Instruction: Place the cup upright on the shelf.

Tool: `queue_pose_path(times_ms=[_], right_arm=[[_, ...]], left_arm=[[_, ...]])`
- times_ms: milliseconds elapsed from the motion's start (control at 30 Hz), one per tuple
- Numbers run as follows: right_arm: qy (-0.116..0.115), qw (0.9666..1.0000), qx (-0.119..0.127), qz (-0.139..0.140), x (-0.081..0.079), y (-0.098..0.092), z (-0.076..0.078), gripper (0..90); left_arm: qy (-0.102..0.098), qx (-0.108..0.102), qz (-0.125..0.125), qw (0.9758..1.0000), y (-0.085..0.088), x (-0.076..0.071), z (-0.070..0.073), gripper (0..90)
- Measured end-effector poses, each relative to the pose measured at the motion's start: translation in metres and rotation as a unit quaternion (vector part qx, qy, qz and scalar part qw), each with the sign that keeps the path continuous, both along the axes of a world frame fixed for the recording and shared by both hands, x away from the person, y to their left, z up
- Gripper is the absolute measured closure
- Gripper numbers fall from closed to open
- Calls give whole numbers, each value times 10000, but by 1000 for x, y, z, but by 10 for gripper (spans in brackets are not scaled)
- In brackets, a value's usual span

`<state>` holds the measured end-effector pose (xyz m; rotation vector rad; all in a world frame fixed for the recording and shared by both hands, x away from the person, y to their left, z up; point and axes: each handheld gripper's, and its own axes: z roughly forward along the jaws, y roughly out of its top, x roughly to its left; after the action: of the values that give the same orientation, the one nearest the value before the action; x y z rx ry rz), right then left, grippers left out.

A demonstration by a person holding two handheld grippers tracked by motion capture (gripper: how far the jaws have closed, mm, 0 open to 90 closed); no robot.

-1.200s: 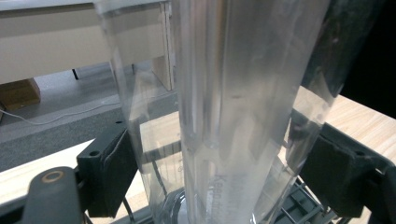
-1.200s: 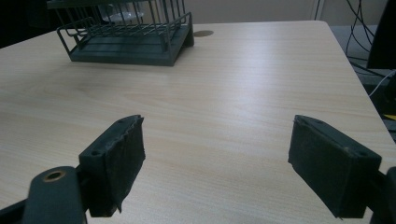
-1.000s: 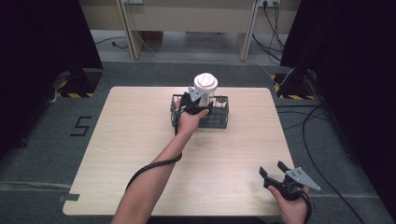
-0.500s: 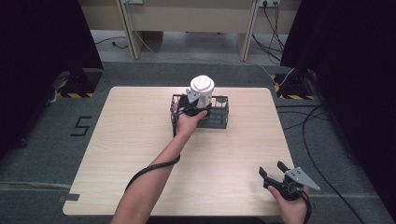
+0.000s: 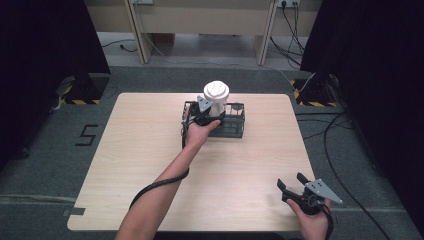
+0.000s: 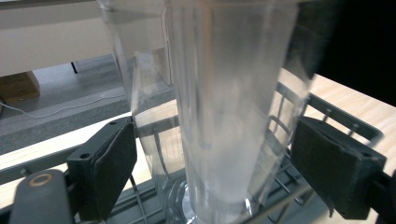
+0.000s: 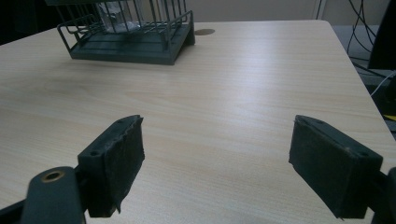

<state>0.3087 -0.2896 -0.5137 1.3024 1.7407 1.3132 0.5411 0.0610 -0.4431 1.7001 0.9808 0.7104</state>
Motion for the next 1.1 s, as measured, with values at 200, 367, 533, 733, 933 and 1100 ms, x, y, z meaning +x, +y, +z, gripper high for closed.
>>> queue_pose_path(times_ms=[200,367,533,733,933,1100], right_arm=[[0,10000,1,-12,0,0,0,184],[19,10000,3,-18,0,0,0,184],[7,10000,-13,-19,0,0,0,183],[-1,10000,-11,-31,0,0,0,184],[6,10000,-20,-34,0,1,0,183],[5,10000,-26,-41,0,1,0,183]], left_arm=[[-66,-8,-60,10000,8,-13,1,143],[-101,-71,-58,9999,17,-26,-2,143],[-102,-58,-110,9999,25,-36,-1,143],[-97,-42,-134,9999,38,-49,0,144],[-69,-83,-176,9998,50,-62,1,143],[-78,-109,-202,9997,59,-73,1,143]])
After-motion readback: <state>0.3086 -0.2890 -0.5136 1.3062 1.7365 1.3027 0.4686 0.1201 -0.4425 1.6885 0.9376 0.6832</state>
